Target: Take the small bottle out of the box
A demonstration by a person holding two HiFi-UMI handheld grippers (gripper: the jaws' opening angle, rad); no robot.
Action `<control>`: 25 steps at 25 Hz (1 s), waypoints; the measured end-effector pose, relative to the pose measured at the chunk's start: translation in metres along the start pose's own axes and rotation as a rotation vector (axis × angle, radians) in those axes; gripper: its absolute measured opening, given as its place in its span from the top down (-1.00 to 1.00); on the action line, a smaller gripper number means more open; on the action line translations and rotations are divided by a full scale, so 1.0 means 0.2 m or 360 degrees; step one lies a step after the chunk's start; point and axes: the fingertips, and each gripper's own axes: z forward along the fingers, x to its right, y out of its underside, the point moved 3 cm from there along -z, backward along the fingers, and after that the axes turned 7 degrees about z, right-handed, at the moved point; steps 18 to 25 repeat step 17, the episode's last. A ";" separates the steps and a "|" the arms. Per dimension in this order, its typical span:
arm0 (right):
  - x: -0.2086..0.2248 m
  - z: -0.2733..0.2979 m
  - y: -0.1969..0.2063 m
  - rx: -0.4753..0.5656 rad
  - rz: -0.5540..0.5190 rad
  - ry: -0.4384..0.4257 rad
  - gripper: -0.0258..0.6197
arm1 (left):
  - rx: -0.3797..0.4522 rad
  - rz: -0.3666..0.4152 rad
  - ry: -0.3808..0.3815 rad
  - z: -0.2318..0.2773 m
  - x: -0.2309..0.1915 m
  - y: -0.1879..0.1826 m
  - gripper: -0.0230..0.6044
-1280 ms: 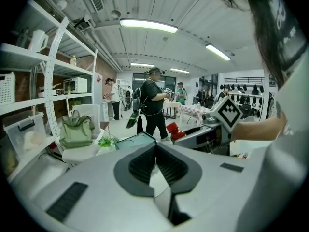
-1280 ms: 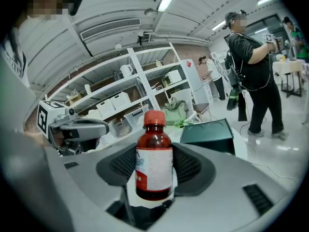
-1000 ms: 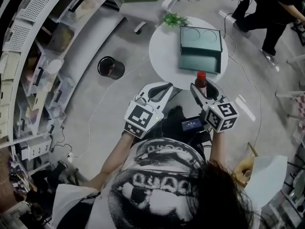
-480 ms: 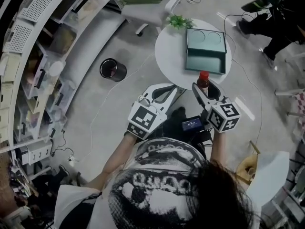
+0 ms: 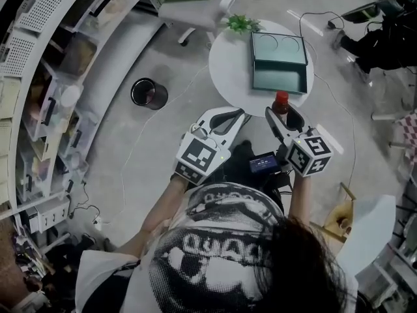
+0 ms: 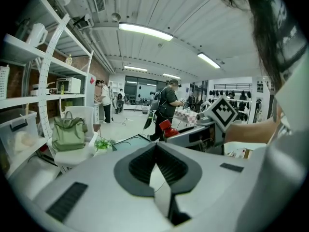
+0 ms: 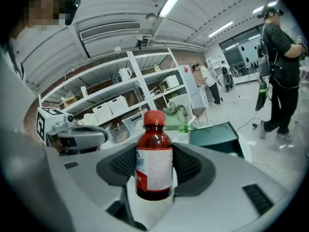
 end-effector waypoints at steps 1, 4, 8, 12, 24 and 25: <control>0.01 0.00 0.00 0.0002 0.0003 0.0006 0.23 | 0.0002 0.0000 0.0004 0.00 0.00 0.00 0.89; 0.03 -0.01 -0.01 0.0007 0.0011 0.0016 0.23 | 0.0005 0.0000 0.0012 0.02 0.00 0.00 0.89; 0.05 0.00 -0.02 0.0008 0.0030 0.0019 0.23 | 0.0004 0.0010 0.0012 0.04 0.00 -0.01 0.89; 0.07 0.01 -0.02 0.0002 0.0042 0.0010 0.23 | -0.0007 0.0008 0.0000 0.05 -0.01 -0.01 0.89; 0.10 0.02 -0.02 -0.0006 0.0049 0.0002 0.23 | -0.0010 0.0016 -0.0003 0.07 0.00 -0.01 0.89; 0.10 0.02 -0.02 -0.0006 0.0049 0.0002 0.23 | -0.0010 0.0016 -0.0003 0.07 0.00 -0.01 0.89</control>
